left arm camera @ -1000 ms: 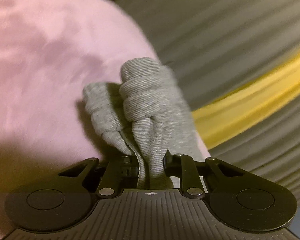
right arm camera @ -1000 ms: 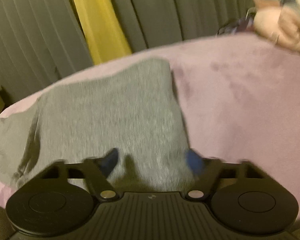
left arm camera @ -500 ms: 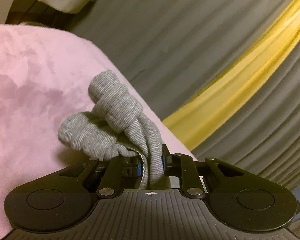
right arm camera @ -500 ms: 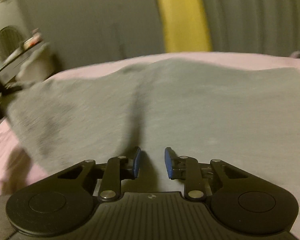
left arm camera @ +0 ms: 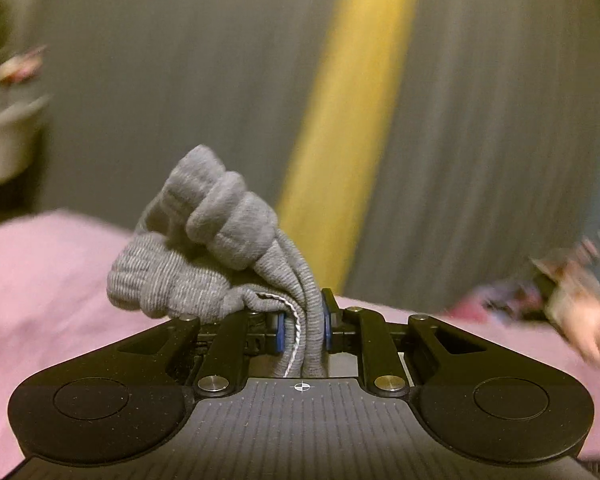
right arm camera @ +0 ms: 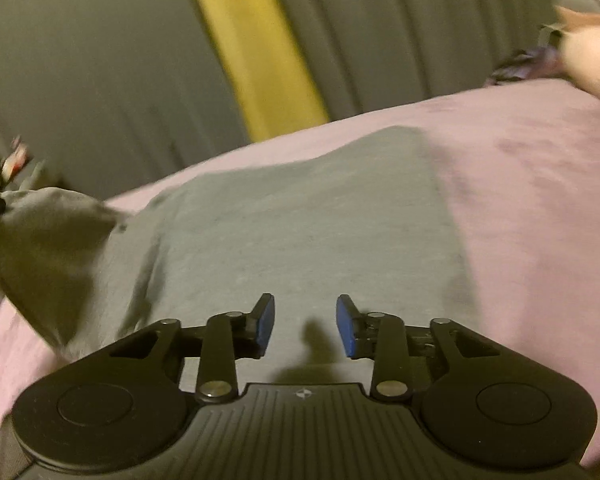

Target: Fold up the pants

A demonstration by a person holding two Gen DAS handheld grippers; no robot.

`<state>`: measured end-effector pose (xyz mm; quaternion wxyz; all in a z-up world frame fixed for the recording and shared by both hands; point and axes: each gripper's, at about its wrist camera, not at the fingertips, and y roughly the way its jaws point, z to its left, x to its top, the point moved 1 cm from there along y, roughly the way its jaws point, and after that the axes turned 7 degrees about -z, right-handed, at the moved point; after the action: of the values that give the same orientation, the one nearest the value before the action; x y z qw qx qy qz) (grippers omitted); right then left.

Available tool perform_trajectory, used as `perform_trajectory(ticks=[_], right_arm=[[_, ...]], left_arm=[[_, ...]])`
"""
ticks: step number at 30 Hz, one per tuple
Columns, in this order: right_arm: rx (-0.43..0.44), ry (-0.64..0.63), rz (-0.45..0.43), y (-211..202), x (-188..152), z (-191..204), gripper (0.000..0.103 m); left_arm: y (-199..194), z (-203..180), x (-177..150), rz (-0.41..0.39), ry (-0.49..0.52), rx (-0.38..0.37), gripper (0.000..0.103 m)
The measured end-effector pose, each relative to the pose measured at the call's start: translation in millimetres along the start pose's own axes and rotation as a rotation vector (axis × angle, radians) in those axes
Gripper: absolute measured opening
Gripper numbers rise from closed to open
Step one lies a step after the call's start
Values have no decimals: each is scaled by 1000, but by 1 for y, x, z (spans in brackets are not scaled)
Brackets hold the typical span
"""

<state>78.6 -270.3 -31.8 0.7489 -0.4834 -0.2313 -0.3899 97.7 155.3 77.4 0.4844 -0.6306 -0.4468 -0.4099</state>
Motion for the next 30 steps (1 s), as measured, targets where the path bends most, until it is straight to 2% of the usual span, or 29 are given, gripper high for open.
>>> perform_trajectory(ticks=[3, 5, 7, 9, 10, 11, 12, 14, 16, 19, 23, 28, 30], right_arm=[[-2, 47, -40, -9, 6, -8, 39], [5, 59, -52, -14, 8, -11, 40], [22, 58, -51, -16, 8, -10, 44], [34, 50, -46, -21, 8, -12, 50], [43, 48, -40, -22, 9, -12, 55], [52, 49, -32, -25, 12, -14, 57], [61, 52, -25, -26, 11, -17, 61], [82, 79, -4, -24, 11, -21, 63], [113, 133, 24, -19, 10, -21, 64], [194, 243, 77, -4, 9, -22, 67], [231, 389, 149, 28, 5, -20, 67], [186, 564, 183, 66, -5, -26, 73], [179, 627, 148, 75, -7, -29, 77]], left_arm=[[7, -70, -15, 45, 167, -126, 20], [17, -117, -40, 124, 253, -202, 24], [29, -146, -67, 237, 285, -263, 40], [42, -160, -96, 343, 284, -298, 43], [43, -164, -106, 375, 284, -302, 58], [44, -165, -113, 408, 284, -302, 67], [42, -164, -114, 413, 280, -290, 77], [31, -155, -113, 395, 262, -269, 82], [22, -136, -106, 384, 234, -217, 90], [22, -95, -89, 389, 146, -62, 91], [22, -41, -85, 394, -26, 75, 93], [19, -21, -112, 341, -102, 203, 93], [21, -13, -115, 365, -169, 192, 92]])
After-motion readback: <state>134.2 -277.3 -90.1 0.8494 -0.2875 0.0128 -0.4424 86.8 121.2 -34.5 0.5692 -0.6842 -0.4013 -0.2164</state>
